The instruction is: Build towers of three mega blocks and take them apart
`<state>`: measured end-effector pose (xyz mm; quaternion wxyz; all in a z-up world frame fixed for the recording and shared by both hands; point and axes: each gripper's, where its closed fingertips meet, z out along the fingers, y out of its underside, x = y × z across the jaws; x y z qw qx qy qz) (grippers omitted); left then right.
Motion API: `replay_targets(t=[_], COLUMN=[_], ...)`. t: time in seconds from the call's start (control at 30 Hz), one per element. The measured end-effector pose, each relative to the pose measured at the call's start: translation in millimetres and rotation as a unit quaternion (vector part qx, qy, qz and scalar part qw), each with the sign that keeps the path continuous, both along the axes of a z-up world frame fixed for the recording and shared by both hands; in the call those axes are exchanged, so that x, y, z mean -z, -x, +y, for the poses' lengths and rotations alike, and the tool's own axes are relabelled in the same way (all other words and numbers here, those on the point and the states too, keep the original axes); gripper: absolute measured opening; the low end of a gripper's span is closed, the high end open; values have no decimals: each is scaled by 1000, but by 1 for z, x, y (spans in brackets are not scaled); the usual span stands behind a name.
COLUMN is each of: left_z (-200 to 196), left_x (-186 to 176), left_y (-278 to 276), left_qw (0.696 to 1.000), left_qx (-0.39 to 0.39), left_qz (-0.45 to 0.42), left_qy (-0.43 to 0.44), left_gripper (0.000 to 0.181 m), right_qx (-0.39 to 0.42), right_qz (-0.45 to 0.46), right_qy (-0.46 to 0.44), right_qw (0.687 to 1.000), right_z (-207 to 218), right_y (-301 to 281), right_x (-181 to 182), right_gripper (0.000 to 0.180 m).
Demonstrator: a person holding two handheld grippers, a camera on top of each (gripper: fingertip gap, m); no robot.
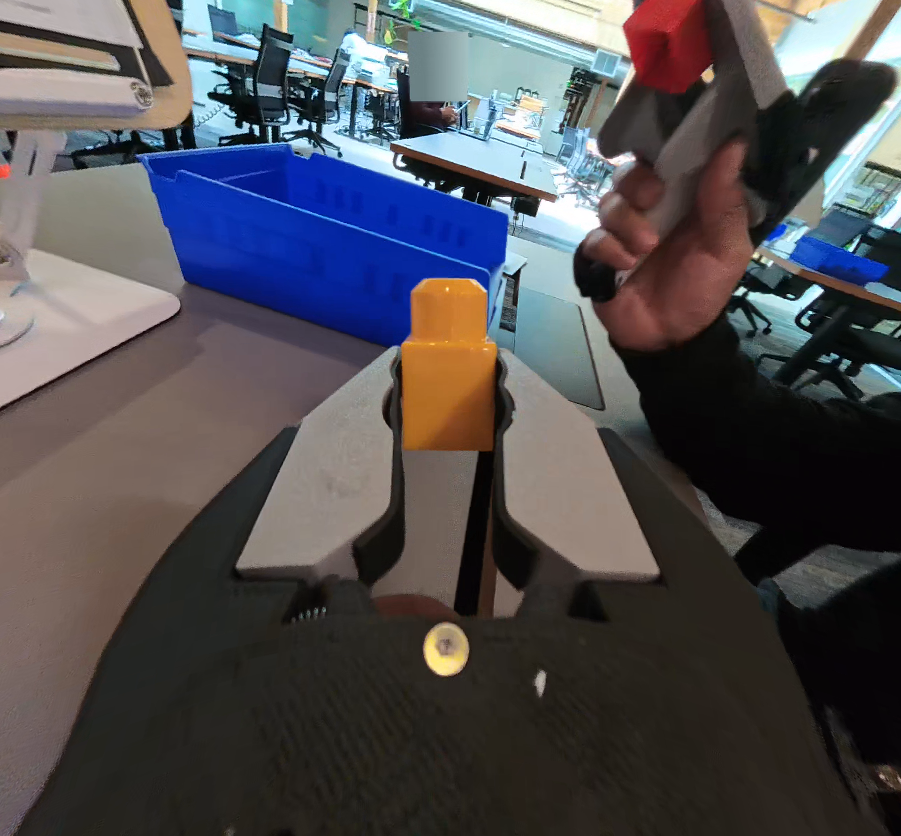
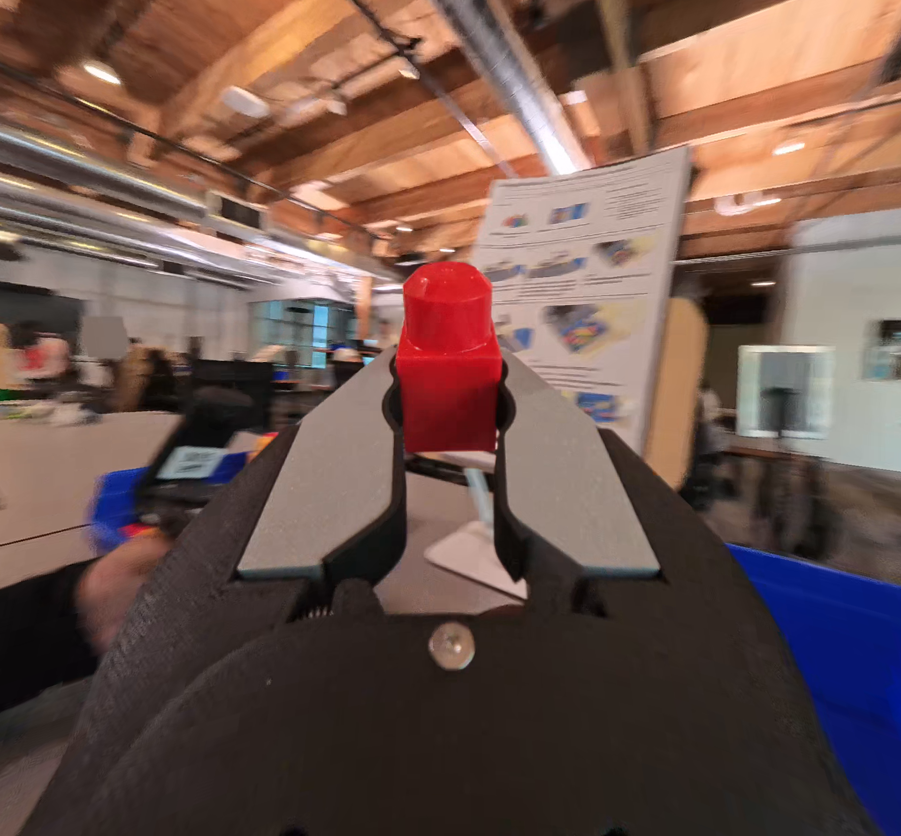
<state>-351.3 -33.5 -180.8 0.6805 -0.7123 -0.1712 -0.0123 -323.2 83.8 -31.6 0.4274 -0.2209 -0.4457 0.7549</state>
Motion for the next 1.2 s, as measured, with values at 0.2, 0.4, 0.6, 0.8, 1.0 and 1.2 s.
replay_targets(t=[0.2, 0.4, 0.6, 0.8, 1.0, 1.2], left_z=[0, 4, 6, 13, 17, 19], left_x=[4, 10, 15, 14, 20, 20], left_y=[6, 5, 7, -4, -5, -6], left_qw=[999, 999, 999, 999, 997, 996], left_qx=[-11, -2, -11, -1, -4, -7], left_qz=[-36, -48, -34, 33, 54, 63], left_qy=[-8, -1, 10, 38, 62, 64], left_gripper=[34, 34, 34, 34, 34, 34], right_qx=[164, 125, 47, -174, -214, -266], right_qz=[-261, -417, -338, -371, -401, -416], right_qy=[-96, -126, -146, -177, -197, -168], right_qw=[946, 891, 929, 895, 869, 853], right_z=[91, 95, 46, -69, -109, -119], right_y=[84, 111, 90, 48, 37, 31], right_x=[80, 156, 113, 122, 142, 146], right_gripper=[33, 54, 52, 52, 62, 28])
